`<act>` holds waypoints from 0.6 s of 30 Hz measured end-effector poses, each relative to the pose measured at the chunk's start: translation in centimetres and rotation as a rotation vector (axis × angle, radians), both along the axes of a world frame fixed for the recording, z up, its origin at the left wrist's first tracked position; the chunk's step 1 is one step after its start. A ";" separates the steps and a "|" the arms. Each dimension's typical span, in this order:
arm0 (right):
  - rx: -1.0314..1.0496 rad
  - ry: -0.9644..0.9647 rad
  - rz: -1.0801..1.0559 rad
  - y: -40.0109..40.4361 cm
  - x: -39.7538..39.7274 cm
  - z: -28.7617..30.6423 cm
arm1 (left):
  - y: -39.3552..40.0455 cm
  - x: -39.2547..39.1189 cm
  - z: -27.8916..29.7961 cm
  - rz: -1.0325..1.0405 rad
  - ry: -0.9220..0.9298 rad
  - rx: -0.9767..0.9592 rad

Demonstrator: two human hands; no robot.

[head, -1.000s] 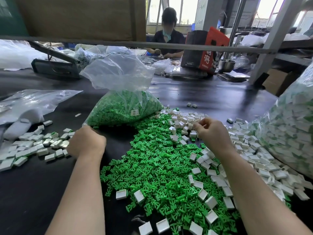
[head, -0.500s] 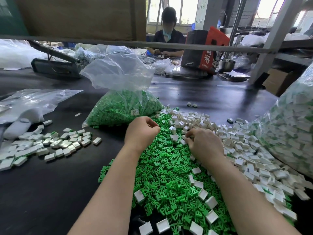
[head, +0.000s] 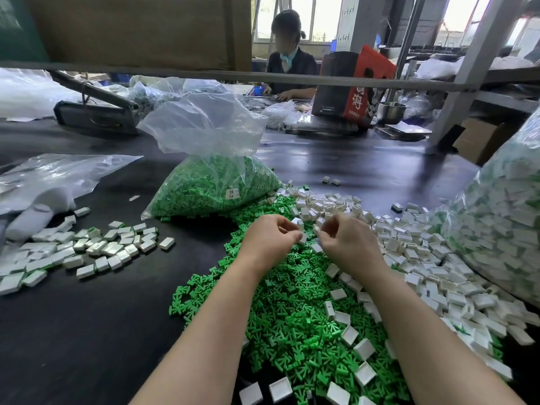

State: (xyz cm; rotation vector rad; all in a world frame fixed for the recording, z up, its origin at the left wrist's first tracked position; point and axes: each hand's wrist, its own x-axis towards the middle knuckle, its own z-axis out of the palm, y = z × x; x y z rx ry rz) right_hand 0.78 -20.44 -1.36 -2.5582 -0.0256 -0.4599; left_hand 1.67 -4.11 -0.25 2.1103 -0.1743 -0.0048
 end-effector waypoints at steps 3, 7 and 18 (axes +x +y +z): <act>0.282 -0.035 0.096 0.4 -0.1 1.1 | -0.4 -0.1 0.5 -0.022 0.107 -0.361; 0.436 -0.022 0.194 0.9 -0.3 1.6 | -0.4 -0.3 0.9 -0.036 0.173 -0.597; 0.017 0.184 0.362 1.3 -0.4 1.0 | 1.3 0.5 1.0 0.108 0.094 -0.611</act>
